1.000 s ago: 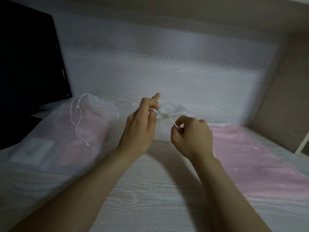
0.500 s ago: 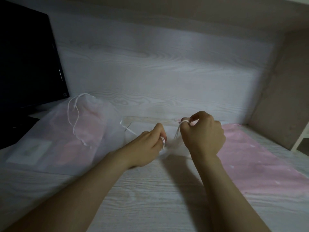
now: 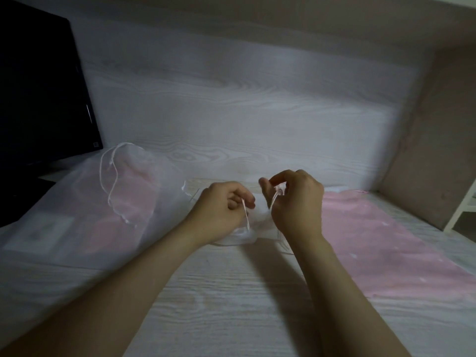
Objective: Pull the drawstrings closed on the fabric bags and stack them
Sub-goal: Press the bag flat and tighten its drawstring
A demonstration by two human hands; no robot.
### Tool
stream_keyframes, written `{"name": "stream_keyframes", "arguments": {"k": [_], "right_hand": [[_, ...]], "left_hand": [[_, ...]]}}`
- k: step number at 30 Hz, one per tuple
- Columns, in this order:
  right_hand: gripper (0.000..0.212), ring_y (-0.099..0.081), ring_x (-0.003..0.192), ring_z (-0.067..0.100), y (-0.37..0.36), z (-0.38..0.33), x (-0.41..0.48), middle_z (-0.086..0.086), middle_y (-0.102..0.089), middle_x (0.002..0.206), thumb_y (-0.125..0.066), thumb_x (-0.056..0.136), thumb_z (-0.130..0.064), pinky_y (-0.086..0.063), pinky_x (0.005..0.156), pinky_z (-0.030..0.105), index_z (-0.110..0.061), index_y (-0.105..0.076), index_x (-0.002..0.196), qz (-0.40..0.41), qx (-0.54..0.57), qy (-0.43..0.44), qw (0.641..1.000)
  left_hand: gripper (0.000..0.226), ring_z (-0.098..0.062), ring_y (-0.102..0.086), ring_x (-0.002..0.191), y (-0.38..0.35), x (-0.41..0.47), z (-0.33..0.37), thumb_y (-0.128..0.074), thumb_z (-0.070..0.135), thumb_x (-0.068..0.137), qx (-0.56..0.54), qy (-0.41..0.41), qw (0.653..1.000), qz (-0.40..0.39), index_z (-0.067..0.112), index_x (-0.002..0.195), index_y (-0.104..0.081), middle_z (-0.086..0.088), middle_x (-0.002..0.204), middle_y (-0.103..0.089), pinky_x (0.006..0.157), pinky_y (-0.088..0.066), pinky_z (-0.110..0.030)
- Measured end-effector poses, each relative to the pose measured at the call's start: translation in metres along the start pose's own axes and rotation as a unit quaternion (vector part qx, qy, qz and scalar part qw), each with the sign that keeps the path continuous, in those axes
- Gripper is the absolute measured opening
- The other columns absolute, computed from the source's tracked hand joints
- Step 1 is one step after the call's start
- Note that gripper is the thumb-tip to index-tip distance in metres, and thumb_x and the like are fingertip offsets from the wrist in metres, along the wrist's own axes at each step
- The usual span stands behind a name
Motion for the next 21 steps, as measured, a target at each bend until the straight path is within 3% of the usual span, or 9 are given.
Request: {"name": "stream_keyframes", "arguments": {"k": [4, 5, 7, 10, 13, 15, 17, 19, 21], "right_hand": [[0.009, -0.050, 0.052, 0.006, -0.011, -0.002, -0.004, -0.013, -0.055, 0.055, -0.080, 0.083, -0.026, -0.030, 0.055, 0.012, -0.023, -0.076, 0.076, -0.131, 0.019, -0.016, 0.991], [0.005, -0.055, 0.054, 0.006, -0.014, -0.002, -0.006, -0.013, -0.058, 0.053, -0.076, 0.082, -0.019, -0.035, 0.057, 0.012, -0.022, -0.078, 0.078, -0.163, 0.030, -0.036, 0.986], [0.019, -0.065, 0.063, 0.006, -0.019, -0.001, -0.011, -0.010, -0.070, 0.061, -0.065, 0.080, -0.012, -0.049, 0.064, 0.021, -0.022, -0.080, 0.083, -0.227, 0.047, -0.078, 0.970], [0.026, -0.072, 0.070, 0.013, -0.019, -0.001, -0.015, -0.001, -0.074, 0.066, -0.059, 0.082, -0.009, -0.058, 0.070, 0.030, -0.019, -0.077, 0.098, -0.266, 0.095, -0.133, 0.950], [0.032, -0.073, 0.063, 0.017, -0.015, 0.000, -0.015, 0.009, -0.074, 0.075, -0.059, 0.090, -0.006, -0.055, 0.063, 0.031, -0.017, -0.060, 0.121, -0.265, 0.189, -0.187, 0.927], [0.039, -0.072, 0.058, 0.019, -0.013, -0.001, -0.014, 0.011, -0.073, 0.094, -0.055, 0.093, -0.002, -0.054, 0.059, 0.029, -0.020, -0.055, 0.128, -0.267, 0.229, -0.207, 0.913], [0.051, -0.073, 0.063, 0.021, -0.012, -0.004, -0.014, 0.006, -0.064, 0.120, -0.054, 0.093, 0.003, -0.056, 0.060, 0.027, -0.025, -0.055, 0.136, -0.283, 0.258, -0.200, 0.902], [0.063, -0.075, 0.078, 0.023, -0.013, -0.008, -0.015, 0.000, -0.063, 0.130, -0.051, 0.094, 0.006, -0.057, 0.063, 0.027, -0.030, -0.051, 0.144, -0.316, 0.290, -0.190, 0.883], [0.069, -0.073, 0.081, 0.026, -0.015, -0.012, -0.017, 0.001, -0.070, 0.124, -0.044, 0.092, 0.012, -0.057, 0.062, 0.029, -0.028, -0.047, 0.148, -0.350, 0.340, -0.198, 0.850]], "left_hand": [[0.022, -0.019, -0.079, 0.093, 0.004, 0.003, -0.002, -0.063, -0.002, 0.096, -0.161, 0.096, 0.981, 0.040, 0.011, 0.105, -0.078, -0.007, 0.100, -0.081, 0.091, -0.063, -0.036], [0.018, -0.021, -0.079, 0.092, 0.005, 0.002, -0.004, -0.066, 0.000, 0.098, -0.195, 0.115, 0.973, 0.046, 0.009, 0.108, -0.077, -0.011, 0.103, -0.080, 0.088, -0.064, -0.037], [0.019, -0.023, -0.079, 0.084, 0.003, 0.000, -0.007, -0.066, -0.003, 0.098, -0.247, 0.145, 0.957, 0.039, 0.005, 0.115, -0.073, -0.017, 0.112, -0.077, 0.075, -0.065, -0.035], [0.024, -0.016, -0.064, 0.062, -0.001, -0.002, -0.009, -0.058, -0.001, 0.103, -0.237, 0.171, 0.956, 0.000, 0.009, 0.122, -0.070, -0.008, 0.116, -0.077, 0.052, -0.048, -0.027], [0.019, -0.012, -0.048, 0.049, -0.002, -0.001, -0.007, -0.061, 0.014, 0.104, -0.170, 0.168, 0.970, -0.041, 0.020, 0.121, -0.067, -0.004, 0.104, -0.079, 0.045, -0.035, -0.024], [0.020, -0.012, -0.040, 0.046, -0.001, -0.002, -0.006, -0.061, 0.019, 0.102, -0.153, 0.172, 0.972, -0.056, 0.025, 0.121, -0.062, -0.001, 0.076, -0.070, 0.046, -0.031, -0.026], [0.022, -0.010, -0.031, 0.043, 0.001, -0.001, -0.004, -0.053, 0.015, 0.105, -0.141, 0.165, 0.974, -0.072, 0.026, 0.124, -0.054, 0.008, 0.051, -0.050, 0.046, -0.027, -0.027], [0.025, -0.012, -0.026, 0.043, 0.004, -0.001, -0.002, -0.049, 0.013, 0.105, -0.141, 0.150, 0.976, -0.079, 0.028, 0.125, -0.050, 0.005, 0.052, -0.041, 0.044, -0.023, -0.027], [0.026, -0.013, -0.026, 0.044, 0.006, 0.000, -0.001, -0.048, 0.012, 0.105, -0.144, 0.136, 0.977, -0.076, 0.029, 0.125, -0.049, 0.000, 0.061, -0.050, 0.045, -0.021, -0.027]]}}
Point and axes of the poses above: each hand's wrist, its own x-axis towards the middle knuckle, its own y-axis out of the back of the hand, z = x × y, the point moved 4 cm from there along x, towards the middle knuckle
